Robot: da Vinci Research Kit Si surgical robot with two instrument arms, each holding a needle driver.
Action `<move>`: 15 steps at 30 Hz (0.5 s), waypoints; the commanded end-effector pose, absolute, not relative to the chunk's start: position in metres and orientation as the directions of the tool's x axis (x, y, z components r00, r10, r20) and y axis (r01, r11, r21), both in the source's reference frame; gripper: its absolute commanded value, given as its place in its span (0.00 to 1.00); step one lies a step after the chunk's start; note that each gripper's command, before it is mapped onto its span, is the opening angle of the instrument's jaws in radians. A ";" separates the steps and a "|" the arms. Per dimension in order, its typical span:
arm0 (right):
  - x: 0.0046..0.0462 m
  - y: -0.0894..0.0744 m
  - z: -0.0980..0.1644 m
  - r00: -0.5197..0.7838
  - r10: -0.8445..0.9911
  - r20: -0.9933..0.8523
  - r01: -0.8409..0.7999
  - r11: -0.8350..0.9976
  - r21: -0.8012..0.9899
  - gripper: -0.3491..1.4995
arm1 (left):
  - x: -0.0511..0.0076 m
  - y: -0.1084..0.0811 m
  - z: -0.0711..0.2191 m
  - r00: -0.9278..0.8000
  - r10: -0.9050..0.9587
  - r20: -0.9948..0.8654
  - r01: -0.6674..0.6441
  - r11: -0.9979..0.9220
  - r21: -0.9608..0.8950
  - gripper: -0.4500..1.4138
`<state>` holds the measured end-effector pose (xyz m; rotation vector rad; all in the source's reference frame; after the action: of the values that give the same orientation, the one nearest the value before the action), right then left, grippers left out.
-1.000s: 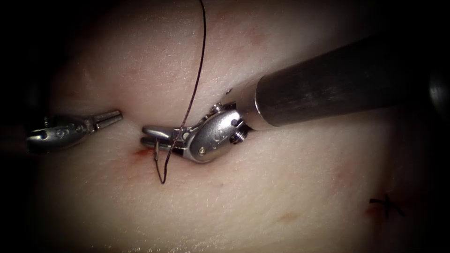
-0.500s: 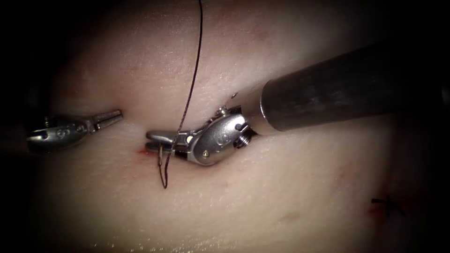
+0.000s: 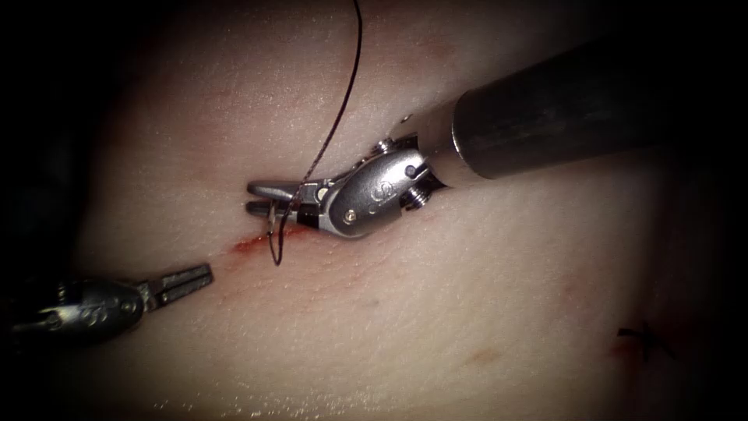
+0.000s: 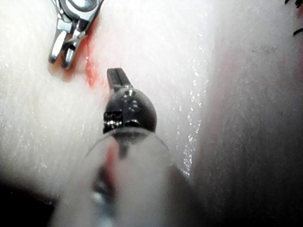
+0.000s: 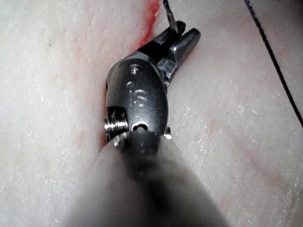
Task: Wound Closure
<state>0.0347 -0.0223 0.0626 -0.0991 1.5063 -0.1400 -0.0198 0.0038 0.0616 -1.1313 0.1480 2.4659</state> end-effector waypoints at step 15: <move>0.0352 -0.020 0.063 0.077 0.058 -0.995 0.005 0.998 0.058 0.00 | -0.0234 0.004 0.068 -0.567 0.318 -0.760 -0.396 -0.914 -0.088 0.00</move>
<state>0.0346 -0.0197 0.0620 0.0475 1.4922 0.0411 -0.0228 0.0050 0.0678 -1.1678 0.1330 2.4695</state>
